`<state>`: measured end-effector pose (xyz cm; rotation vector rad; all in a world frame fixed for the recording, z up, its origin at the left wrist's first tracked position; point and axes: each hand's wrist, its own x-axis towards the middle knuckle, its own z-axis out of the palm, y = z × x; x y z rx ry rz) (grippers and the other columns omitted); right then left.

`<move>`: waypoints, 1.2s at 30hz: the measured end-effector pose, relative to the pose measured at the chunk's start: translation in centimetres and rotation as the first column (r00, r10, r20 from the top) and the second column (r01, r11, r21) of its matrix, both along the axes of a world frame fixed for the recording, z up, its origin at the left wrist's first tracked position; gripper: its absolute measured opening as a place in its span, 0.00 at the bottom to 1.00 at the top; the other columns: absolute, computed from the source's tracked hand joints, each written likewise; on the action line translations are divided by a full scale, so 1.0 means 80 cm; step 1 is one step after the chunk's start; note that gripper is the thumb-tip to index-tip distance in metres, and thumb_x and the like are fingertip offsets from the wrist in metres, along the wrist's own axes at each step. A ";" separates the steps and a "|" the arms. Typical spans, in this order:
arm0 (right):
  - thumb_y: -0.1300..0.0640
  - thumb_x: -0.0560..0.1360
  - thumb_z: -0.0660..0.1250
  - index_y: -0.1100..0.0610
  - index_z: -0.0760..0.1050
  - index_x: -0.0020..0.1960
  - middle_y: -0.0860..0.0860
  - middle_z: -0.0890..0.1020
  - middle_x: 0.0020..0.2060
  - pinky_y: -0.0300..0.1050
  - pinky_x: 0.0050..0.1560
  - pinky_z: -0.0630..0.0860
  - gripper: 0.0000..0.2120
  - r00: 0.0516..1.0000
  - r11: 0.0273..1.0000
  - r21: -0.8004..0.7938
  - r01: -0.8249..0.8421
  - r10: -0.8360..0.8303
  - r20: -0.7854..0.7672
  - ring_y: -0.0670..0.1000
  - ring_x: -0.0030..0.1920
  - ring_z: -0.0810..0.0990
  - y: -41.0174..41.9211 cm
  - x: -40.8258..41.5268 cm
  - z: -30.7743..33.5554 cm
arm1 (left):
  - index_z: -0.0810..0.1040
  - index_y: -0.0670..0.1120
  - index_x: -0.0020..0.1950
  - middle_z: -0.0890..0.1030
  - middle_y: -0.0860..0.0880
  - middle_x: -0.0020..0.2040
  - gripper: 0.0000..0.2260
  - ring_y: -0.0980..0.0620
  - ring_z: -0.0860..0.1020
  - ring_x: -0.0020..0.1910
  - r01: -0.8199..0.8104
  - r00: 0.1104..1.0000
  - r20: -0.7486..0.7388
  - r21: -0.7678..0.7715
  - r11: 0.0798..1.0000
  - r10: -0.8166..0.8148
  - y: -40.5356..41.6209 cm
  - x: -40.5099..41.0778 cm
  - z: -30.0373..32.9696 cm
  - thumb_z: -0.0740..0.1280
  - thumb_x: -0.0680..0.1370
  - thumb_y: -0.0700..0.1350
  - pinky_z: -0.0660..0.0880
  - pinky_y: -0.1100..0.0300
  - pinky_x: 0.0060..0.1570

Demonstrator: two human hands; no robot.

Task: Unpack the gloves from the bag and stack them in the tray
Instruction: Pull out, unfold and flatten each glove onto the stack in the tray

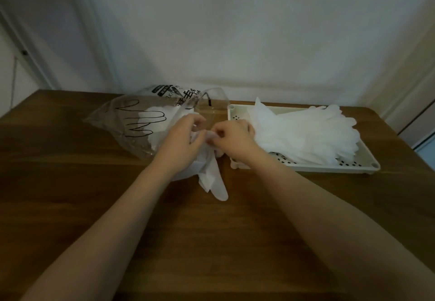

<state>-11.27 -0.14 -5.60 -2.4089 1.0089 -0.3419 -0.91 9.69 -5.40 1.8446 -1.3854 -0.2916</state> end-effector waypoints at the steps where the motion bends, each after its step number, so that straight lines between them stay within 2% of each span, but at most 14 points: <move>1: 0.51 0.76 0.64 0.45 0.72 0.36 0.45 0.76 0.36 0.52 0.58 0.70 0.10 0.994 0.996 0.078 -0.036 0.028 0.104 0.53 0.51 0.75 0.000 -0.005 0.006 | 0.69 0.48 0.67 0.72 0.55 0.58 0.17 0.59 0.70 0.57 0.012 1.000 0.008 0.013 1.000 -0.012 0.001 0.002 -0.001 0.63 0.78 0.49 0.69 0.64 0.54; 4: 0.57 0.76 0.65 0.53 0.74 0.41 0.48 0.77 0.37 0.37 0.41 0.74 0.06 0.925 0.933 0.316 -0.171 0.042 0.377 0.46 0.38 0.76 0.002 -0.021 0.030 | 0.68 0.49 0.67 0.73 0.55 0.55 0.21 0.58 0.71 0.54 0.036 0.999 -0.014 0.033 0.999 -0.036 0.002 0.003 0.006 0.65 0.76 0.52 0.68 0.62 0.52; 7: 0.60 0.77 0.63 0.56 0.74 0.42 0.51 0.78 0.37 0.41 0.40 0.75 0.06 0.828 0.805 0.515 -0.294 -0.054 0.558 0.48 0.37 0.77 -0.001 -0.034 0.048 | 0.76 0.48 0.53 0.78 0.51 0.42 0.08 0.54 0.75 0.39 0.056 0.997 0.051 0.034 0.998 -0.058 0.000 0.001 0.018 0.63 0.78 0.51 0.70 0.63 0.37; 9: 0.61 0.78 0.61 0.57 0.73 0.43 0.51 0.78 0.36 0.40 0.37 0.75 0.06 0.782 0.734 0.594 -0.329 -0.141 0.607 0.48 0.36 0.77 -0.003 -0.041 0.054 | 0.77 0.47 0.44 0.77 0.52 0.35 0.09 0.59 0.73 0.31 0.081 0.995 0.052 0.005 0.997 -0.081 0.000 -0.001 0.026 0.63 0.78 0.51 0.67 0.67 0.30; 14: 0.61 0.79 0.59 0.57 0.75 0.51 0.55 0.81 0.41 0.46 0.41 0.80 0.07 0.624 0.521 0.730 -0.442 -0.405 0.668 0.52 0.41 0.81 -0.015 -0.060 0.066 | 0.76 0.48 0.37 0.78 0.50 0.36 0.11 0.56 0.75 0.34 0.118 0.948 -0.289 -0.075 0.990 -0.135 -0.001 -0.011 0.041 0.62 0.78 0.48 0.72 0.66 0.35; 17: 0.59 0.78 0.58 0.54 0.78 0.55 0.55 0.83 0.42 0.49 0.45 0.80 0.12 0.614 0.431 0.729 -0.531 -0.398 0.682 0.53 0.42 0.82 -0.018 -0.076 0.065 | 0.79 0.45 0.46 0.80 0.53 0.39 0.12 0.57 0.77 0.39 0.124 0.765 -0.628 -0.080 0.989 -0.147 -0.007 -0.027 0.046 0.59 0.80 0.49 0.73 0.62 0.44; 19: 0.59 0.74 0.60 0.54 0.82 0.50 0.54 0.82 0.37 0.47 0.41 0.80 0.13 0.591 0.365 0.709 -0.604 -0.391 0.705 0.52 0.38 0.81 -0.017 -0.087 0.067 | 0.78 0.46 0.51 0.81 0.52 0.40 0.13 0.54 0.78 0.41 0.200 0.504 -0.848 -0.070 0.977 -0.164 -0.013 -0.036 0.050 0.59 0.78 0.52 0.73 0.60 0.45; 22: 0.61 0.68 0.59 0.55 0.85 0.42 0.53 0.80 0.32 0.43 0.35 0.79 0.15 0.567 0.321 0.697 -0.641 -0.414 0.712 0.51 0.32 0.80 -0.019 -0.100 0.069 | 0.76 0.47 0.53 0.80 0.49 0.41 0.20 0.52 0.79 0.38 0.356 0.296 -0.948 -0.004 0.935 -0.116 -0.021 -0.051 0.057 0.57 0.75 0.62 0.75 0.59 0.36; 25: 0.58 0.62 0.66 0.56 0.84 0.44 0.56 0.76 0.39 0.45 0.44 0.74 0.13 0.604 0.312 0.677 -0.667 -0.306 0.736 0.53 0.37 0.70 -0.030 -0.112 0.066 | 0.76 0.45 0.55 0.80 0.46 0.39 0.27 0.49 0.80 0.33 0.479 0.187 -0.982 0.067 0.875 -0.027 -0.028 -0.068 0.061 0.52 0.76 0.66 0.76 0.59 0.31; 26: 0.57 0.60 0.68 0.56 0.83 0.44 0.56 0.74 0.41 0.46 0.46 0.72 0.13 0.607 0.297 0.669 -0.681 -0.282 0.743 0.54 0.38 0.67 -0.034 -0.117 0.064 | 0.77 0.45 0.53 0.81 0.46 0.38 0.28 0.49 0.80 0.33 0.509 0.186 -0.982 0.083 0.857 -0.015 -0.030 -0.071 0.062 0.52 0.75 0.66 0.76 0.59 0.33; 29: 0.55 0.62 0.70 0.58 0.82 0.45 0.57 0.79 0.41 0.45 0.44 0.77 0.13 0.603 0.223 0.651 -0.726 -0.251 0.758 0.54 0.40 0.77 -0.050 -0.133 0.061 | 0.78 0.45 0.54 0.82 0.47 0.42 0.22 0.50 0.80 0.39 0.536 0.271 -0.959 0.076 0.841 -0.087 -0.037 -0.074 0.058 0.59 0.74 0.61 0.77 0.57 0.40; 32: 0.59 0.67 0.69 0.60 0.80 0.53 0.52 0.78 0.26 0.36 0.29 0.71 0.15 0.611 0.127 0.634 -0.763 -0.178 0.771 0.46 0.22 0.69 -0.062 -0.150 0.066 | 0.79 0.46 0.52 0.84 0.48 0.43 0.16 0.51 0.82 0.41 0.487 0.276 -0.955 0.045 0.872 -0.105 -0.041 -0.073 0.060 0.64 0.70 0.54 0.79 0.58 0.41; 34: 0.60 0.66 0.71 0.60 0.80 0.53 0.50 0.74 0.21 0.34 0.26 0.67 0.16 0.633 0.134 0.655 -0.743 -0.175 0.754 0.44 0.19 0.65 -0.070 -0.159 0.065 | 0.79 0.45 0.51 0.84 0.48 0.44 0.13 0.50 0.82 0.42 0.480 0.258 -0.958 0.019 0.877 -0.121 -0.041 -0.067 0.061 0.65 0.70 0.49 0.80 0.58 0.41; 36: 0.60 0.63 0.74 0.59 0.80 0.52 0.50 0.74 0.21 0.35 0.28 0.72 0.18 0.644 0.203 0.672 -0.712 -0.191 0.740 0.45 0.21 0.69 -0.078 -0.170 0.066 | 0.78 0.42 0.54 0.83 0.46 0.47 0.12 0.50 0.82 0.44 0.478 0.237 -0.958 -0.029 0.878 -0.161 -0.042 -0.063 0.061 0.65 0.72 0.44 0.81 0.58 0.42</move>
